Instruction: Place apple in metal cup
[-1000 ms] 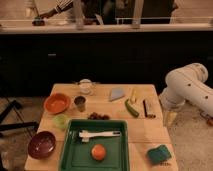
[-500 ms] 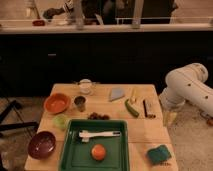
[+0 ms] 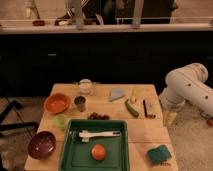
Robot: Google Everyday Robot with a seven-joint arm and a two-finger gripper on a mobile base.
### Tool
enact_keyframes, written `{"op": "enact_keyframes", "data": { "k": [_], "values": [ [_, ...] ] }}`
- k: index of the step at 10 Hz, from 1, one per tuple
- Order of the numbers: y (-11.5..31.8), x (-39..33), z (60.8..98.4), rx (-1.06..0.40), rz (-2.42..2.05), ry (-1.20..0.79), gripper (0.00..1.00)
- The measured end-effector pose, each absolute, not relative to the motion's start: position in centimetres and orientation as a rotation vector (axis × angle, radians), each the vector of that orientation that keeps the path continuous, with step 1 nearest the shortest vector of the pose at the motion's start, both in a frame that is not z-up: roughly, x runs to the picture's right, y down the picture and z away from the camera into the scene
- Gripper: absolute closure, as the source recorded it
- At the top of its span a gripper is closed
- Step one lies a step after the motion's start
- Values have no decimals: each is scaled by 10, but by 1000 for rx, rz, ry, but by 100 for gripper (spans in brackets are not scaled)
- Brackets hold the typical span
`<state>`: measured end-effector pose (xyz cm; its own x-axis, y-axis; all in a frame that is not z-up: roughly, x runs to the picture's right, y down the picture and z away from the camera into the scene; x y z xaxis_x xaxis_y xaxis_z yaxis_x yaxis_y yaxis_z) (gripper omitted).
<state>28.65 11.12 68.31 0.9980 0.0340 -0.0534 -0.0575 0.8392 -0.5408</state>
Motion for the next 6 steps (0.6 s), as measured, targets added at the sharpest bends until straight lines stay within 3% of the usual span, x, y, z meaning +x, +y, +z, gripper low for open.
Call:
{"op": "enact_keyframes", "data": {
  "k": [6],
  "values": [
    [112, 283, 683, -576, 10, 24, 20]
  ]
}}
